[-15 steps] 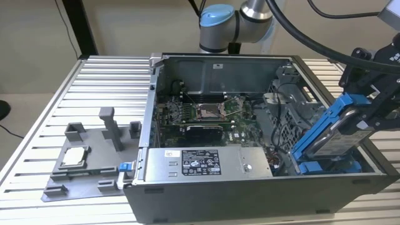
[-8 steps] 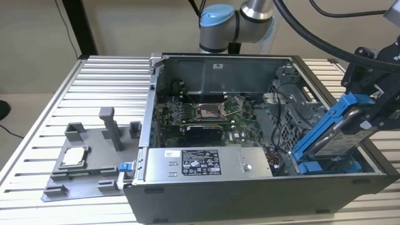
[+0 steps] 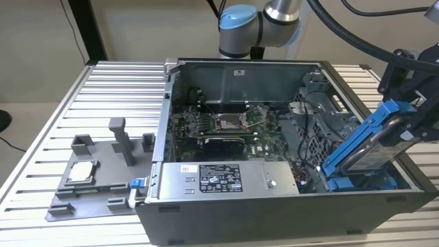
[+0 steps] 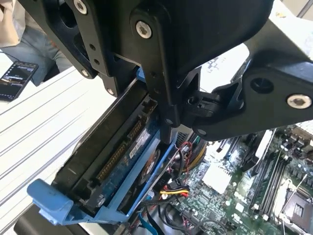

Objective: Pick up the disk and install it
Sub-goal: 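Insert the disk into the insertion slot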

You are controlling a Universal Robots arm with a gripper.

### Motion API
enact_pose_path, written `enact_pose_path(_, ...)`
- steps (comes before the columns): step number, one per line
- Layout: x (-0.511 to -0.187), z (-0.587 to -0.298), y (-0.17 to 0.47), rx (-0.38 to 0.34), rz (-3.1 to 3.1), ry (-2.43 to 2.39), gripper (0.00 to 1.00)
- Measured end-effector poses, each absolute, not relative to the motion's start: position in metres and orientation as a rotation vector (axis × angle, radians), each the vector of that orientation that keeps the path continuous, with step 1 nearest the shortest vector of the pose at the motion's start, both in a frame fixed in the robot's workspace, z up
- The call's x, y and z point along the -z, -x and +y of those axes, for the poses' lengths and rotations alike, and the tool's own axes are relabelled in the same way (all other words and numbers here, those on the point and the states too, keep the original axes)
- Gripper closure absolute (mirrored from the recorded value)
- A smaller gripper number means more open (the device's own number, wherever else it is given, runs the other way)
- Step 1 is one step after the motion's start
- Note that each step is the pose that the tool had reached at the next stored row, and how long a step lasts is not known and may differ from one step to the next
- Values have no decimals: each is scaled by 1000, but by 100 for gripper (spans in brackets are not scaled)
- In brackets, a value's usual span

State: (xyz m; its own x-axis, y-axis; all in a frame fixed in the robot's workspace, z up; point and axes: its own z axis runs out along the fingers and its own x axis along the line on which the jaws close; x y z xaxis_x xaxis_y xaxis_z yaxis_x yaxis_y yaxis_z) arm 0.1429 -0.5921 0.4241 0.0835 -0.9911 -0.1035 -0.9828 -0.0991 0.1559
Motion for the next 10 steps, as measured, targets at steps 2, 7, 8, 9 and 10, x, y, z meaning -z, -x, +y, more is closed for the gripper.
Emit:
enact_pose_path(2, -424, -592, -142, 280, -2078, -2280, 100)
enact_pose_path(7, -426, -592, -135, 258, -2088, -2292, 100)
enact_pose_path(8, -426, -592, -134, 246, -2092, -2298, 100)
enact_pose_path(9, -427, -592, -133, 232, -2098, -2306, 100)
enact_pose_path(10, -428, -592, -131, 220, -2103, -2313, 100)
